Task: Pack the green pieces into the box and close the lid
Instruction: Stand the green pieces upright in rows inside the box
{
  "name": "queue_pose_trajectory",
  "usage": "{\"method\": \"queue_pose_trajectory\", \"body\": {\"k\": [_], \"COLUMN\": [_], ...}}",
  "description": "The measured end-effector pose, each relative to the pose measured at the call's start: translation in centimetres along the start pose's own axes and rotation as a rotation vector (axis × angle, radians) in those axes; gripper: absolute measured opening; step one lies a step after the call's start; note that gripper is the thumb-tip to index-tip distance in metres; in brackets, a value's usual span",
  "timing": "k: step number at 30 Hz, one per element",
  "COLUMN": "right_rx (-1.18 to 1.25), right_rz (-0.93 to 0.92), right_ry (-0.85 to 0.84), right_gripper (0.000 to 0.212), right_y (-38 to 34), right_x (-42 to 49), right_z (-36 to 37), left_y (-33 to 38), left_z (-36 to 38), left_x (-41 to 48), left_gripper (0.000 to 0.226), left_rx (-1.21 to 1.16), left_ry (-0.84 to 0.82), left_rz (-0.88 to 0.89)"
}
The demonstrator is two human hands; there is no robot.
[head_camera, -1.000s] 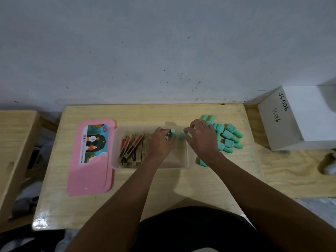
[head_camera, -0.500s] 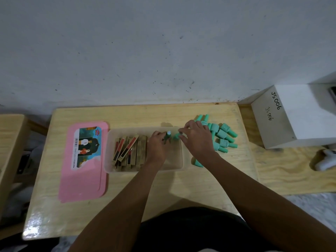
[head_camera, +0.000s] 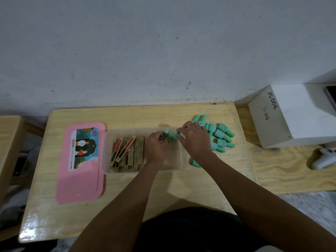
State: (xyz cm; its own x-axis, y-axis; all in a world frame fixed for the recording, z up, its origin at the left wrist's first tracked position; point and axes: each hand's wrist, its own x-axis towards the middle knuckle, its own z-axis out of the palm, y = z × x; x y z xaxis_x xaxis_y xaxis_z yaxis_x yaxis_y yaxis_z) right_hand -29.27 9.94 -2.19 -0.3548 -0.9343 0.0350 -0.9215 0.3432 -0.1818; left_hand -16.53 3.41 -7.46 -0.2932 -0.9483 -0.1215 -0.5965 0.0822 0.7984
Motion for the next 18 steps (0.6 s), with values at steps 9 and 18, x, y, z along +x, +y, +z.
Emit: {"method": "queue_pose_trajectory", "body": {"k": [9, 18], "right_rx": [0.137, 0.277], "right_rz": [-0.009, 0.327], "right_ry": [-0.019, -0.002], "right_gripper": [0.027, 0.026], "right_y": [0.8, 8.5], "right_x": [-0.5, -6.1], "right_z": [-0.5, -1.8], "left_y": [0.5, 2.5], "left_z": [-0.4, -1.4], "left_x": [-0.1, -2.3], "left_gripper": [0.02, 0.018], "left_rx": [-0.049, 0.029], "left_ry": [-0.002, 0.123], "left_rz": [-0.01, 0.054]}}
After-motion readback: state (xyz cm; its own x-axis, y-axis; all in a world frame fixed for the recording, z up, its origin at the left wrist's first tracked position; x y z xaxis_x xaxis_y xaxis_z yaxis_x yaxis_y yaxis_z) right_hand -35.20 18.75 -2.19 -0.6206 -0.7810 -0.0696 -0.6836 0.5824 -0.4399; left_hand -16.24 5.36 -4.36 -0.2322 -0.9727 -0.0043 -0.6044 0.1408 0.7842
